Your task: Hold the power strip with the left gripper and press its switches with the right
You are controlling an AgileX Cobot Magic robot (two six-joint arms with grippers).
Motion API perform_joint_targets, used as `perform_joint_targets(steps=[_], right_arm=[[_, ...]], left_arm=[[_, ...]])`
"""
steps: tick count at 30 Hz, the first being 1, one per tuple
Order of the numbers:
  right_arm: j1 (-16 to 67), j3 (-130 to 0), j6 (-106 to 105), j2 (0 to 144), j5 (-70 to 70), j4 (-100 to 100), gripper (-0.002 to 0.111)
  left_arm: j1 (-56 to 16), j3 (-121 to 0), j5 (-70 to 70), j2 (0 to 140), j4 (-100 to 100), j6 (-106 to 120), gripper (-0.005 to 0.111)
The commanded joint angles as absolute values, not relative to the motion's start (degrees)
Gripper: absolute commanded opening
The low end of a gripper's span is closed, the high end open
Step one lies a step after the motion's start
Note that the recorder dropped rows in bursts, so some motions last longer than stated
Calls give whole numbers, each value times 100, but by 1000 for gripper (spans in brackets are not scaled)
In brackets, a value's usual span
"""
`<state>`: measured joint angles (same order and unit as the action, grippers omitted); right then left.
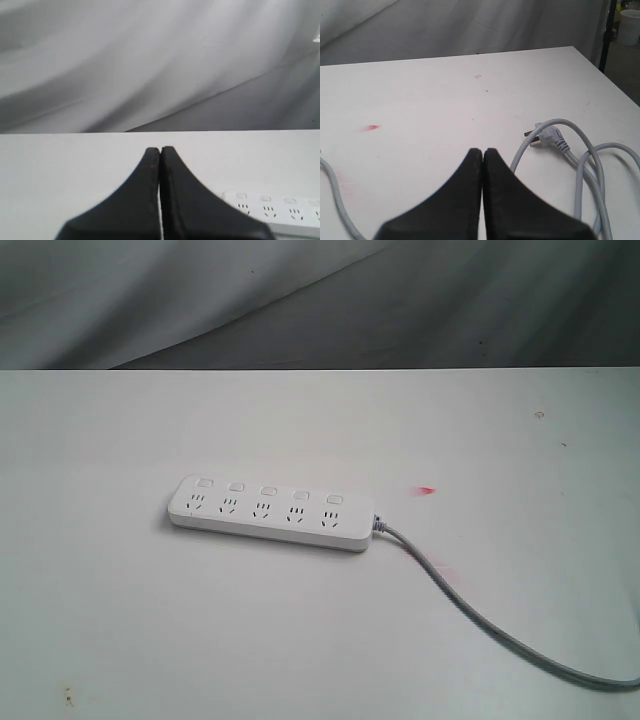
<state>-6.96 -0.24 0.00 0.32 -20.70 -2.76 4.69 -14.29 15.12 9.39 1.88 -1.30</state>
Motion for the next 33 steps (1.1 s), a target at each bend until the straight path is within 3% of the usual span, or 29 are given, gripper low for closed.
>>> perform_joint_targets(steps=[1,11,33], right_arm=[[-739,0,-39,0,-1995,-204,0],[-739,0,-39,0,-1995,-204,0],[-739,0,-39,0,-1995,-204,0]], left_arm=[[442,-1021,1474,657,191,-104,0],[-2,-390,1497,0,318,-80,0],[8,0,2142,0,491,0,0]])
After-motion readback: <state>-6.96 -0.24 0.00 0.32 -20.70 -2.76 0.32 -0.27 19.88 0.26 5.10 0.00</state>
